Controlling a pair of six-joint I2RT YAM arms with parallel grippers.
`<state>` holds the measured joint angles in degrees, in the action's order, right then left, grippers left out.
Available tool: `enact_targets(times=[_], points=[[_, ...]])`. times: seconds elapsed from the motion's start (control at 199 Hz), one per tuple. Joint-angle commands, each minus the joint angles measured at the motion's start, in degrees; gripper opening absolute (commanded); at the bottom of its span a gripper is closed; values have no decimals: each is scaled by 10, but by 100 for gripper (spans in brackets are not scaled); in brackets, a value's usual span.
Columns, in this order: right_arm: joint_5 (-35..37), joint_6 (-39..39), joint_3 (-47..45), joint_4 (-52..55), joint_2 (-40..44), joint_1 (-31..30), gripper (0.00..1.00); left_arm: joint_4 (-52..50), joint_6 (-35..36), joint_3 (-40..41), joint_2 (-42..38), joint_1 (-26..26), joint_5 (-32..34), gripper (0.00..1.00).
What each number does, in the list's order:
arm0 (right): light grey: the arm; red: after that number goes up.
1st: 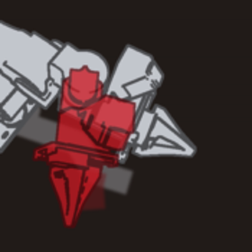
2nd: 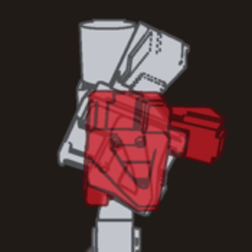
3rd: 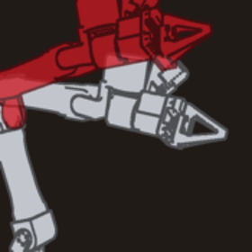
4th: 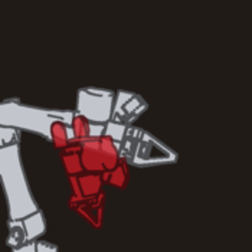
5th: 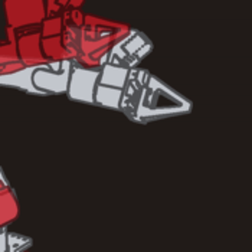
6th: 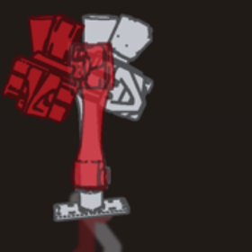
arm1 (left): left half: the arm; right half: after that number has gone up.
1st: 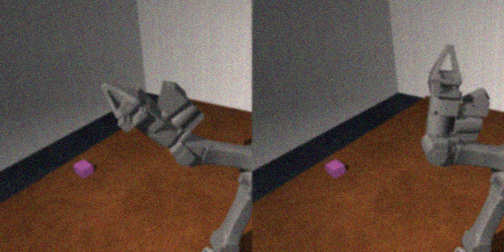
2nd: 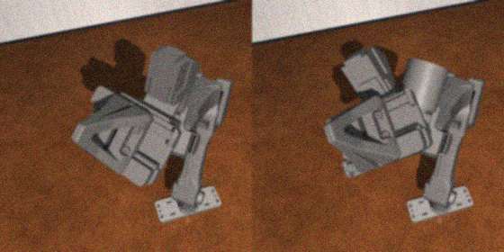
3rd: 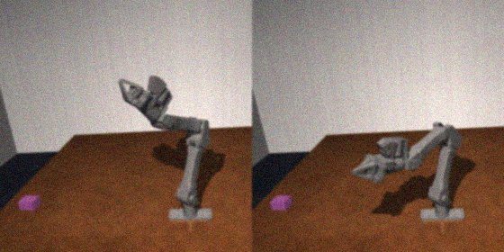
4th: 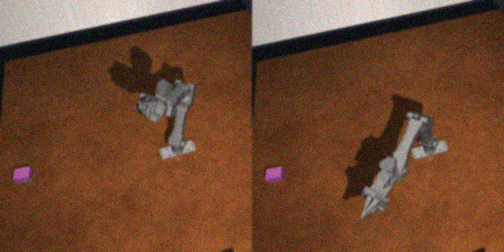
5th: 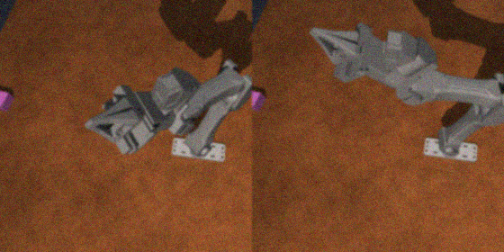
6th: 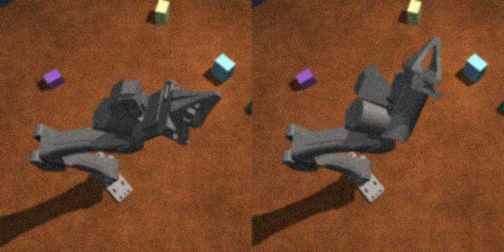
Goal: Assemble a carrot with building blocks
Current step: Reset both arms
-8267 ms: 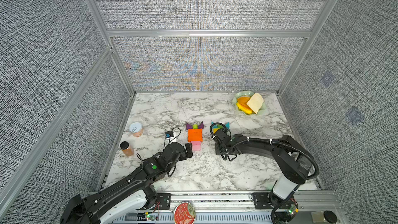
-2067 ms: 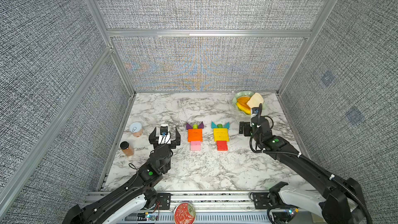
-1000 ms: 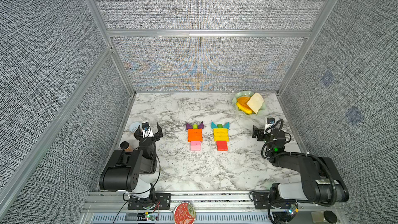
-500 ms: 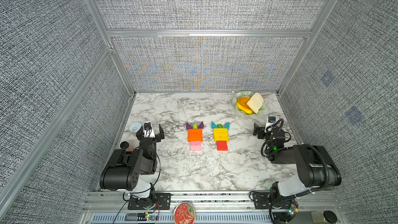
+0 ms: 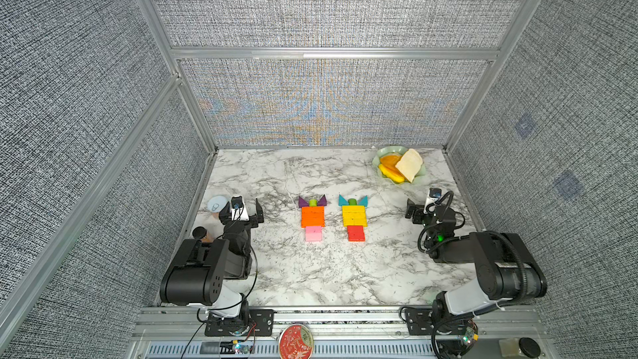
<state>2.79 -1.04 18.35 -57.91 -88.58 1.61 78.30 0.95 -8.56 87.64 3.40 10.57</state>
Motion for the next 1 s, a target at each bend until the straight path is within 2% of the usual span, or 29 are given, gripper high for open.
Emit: enact_targets(times=[0.0,0.998], points=[[15,4,-2,-12,1,-4,99,6,1,-2,0,0,1,99],[22,5,-2,-12,1,-8,99,5,1,-1,0,0,1,99]])
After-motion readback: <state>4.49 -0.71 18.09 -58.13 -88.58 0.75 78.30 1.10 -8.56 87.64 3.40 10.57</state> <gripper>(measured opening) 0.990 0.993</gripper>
